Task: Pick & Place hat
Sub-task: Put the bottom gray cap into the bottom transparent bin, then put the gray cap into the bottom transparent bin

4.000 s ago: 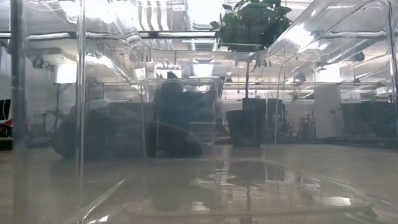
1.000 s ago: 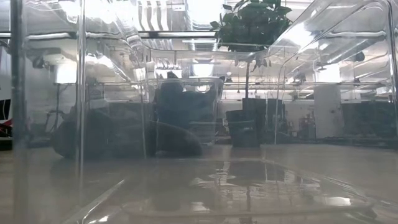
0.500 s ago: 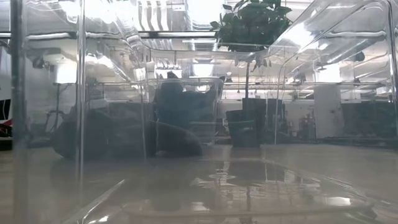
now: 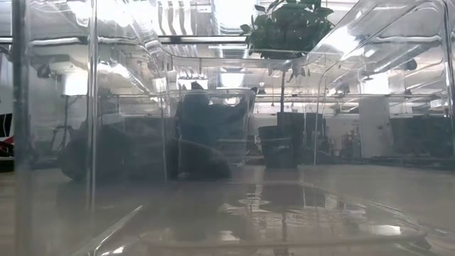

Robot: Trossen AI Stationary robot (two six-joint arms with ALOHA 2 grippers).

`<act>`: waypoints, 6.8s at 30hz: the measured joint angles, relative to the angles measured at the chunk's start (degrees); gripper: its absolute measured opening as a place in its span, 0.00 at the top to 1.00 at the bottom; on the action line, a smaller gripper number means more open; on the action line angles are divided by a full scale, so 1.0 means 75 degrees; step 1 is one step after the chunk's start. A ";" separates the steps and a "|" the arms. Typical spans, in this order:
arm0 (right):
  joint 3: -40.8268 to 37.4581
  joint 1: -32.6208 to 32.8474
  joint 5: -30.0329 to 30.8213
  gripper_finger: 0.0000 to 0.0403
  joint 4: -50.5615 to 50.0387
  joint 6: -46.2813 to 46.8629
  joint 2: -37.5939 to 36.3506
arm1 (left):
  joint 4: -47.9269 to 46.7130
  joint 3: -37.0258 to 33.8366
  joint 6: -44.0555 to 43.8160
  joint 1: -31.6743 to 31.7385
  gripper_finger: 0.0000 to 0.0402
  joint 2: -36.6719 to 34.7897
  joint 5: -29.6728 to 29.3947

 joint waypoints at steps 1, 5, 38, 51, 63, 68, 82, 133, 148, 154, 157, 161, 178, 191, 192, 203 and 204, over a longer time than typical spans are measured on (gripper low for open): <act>-0.0077 0.0002 -0.0056 0.97 0.0002 0.0037 0.0000 | 0.0000 0.0000 -0.0001 0.0000 0.56 0.0000 -0.0002; -0.0334 0.0002 -0.0224 0.97 0.0051 0.0245 0.0000 | 0.0000 0.0000 -0.0001 0.0000 0.56 0.0000 -0.0008; 0.0581 -0.0183 0.2075 0.36 0.0820 -0.2165 -0.0030 | -0.4442 -0.0475 -0.2766 -0.0003 0.56 0.0566 0.1469; 0.0573 -0.0325 0.2244 0.37 0.0807 -0.2731 -0.0033 | -0.3613 -0.3729 -0.2082 -0.0018 0.56 0.1078 0.3810; 0.0567 -0.0349 0.2548 0.39 0.0796 -0.2835 -0.0033 | -0.0002 -0.5959 -0.2510 -0.0271 0.56 0.1719 0.4775; 0.0567 -0.0368 0.2665 0.38 0.0796 -0.2828 -0.0033 | 0.1246 -0.6376 -0.2145 -0.0437 0.56 0.2191 0.4779; 0.0564 -0.0392 0.2665 0.40 0.0820 -0.2748 -0.0033 | 0.2083 -0.6478 -0.1142 -0.0557 0.56 0.3739 0.4249; 0.0561 -0.0430 0.3070 0.42 0.1331 -0.2840 -0.0033 | -0.2154 -0.6438 -0.2963 -0.0586 0.98 0.0288 0.4516; 0.0561 -0.0453 0.3027 0.42 0.2587 -0.1383 -0.0017 | -0.2025 -0.5584 -0.4793 -0.0586 0.98 -0.1782 0.2123; 0.0511 -0.0611 0.2448 0.42 0.2883 -0.0435 0.0037 | -0.1739 -0.5248 -0.4417 -0.0609 0.98 -0.1633 0.1642; 0.0509 -0.0677 0.2233 0.42 0.3074 0.0075 0.0037 | -0.1676 -0.5201 -0.4099 -0.0629 0.98 -0.1493 0.1687; 0.0500 -0.0958 0.1032 0.42 0.3068 0.0564 0.0035 | -0.1396 -0.5035 -0.3608 -0.0681 0.98 -0.1236 0.1913; 0.0517 -0.2840 -0.1433 0.49 0.3028 0.1346 -0.0015 | -0.1490 -0.4392 -0.1926 -0.1094 0.98 -0.0224 -0.0274; 0.0517 -0.2963 -0.1365 0.61 0.3378 0.1693 -0.0018 | -0.1716 -0.3596 -0.0666 -0.1203 0.98 0.0715 -0.1838; 0.0517 -0.2974 -0.1365 0.61 0.3375 0.1660 -0.0016 | -0.1718 -0.3544 -0.0614 -0.1223 0.98 0.0783 -0.1838; 0.0514 -0.2980 -0.1229 0.72 0.3375 0.0893 -0.0012 | -0.1737 -0.3186 -0.0525 -0.1486 0.98 0.0985 -0.2133; 0.0514 -0.2977 -0.1165 0.76 0.3375 0.0795 -0.0012 | -0.1734 -0.3162 -0.0528 -0.1504 0.98 0.0985 -0.2140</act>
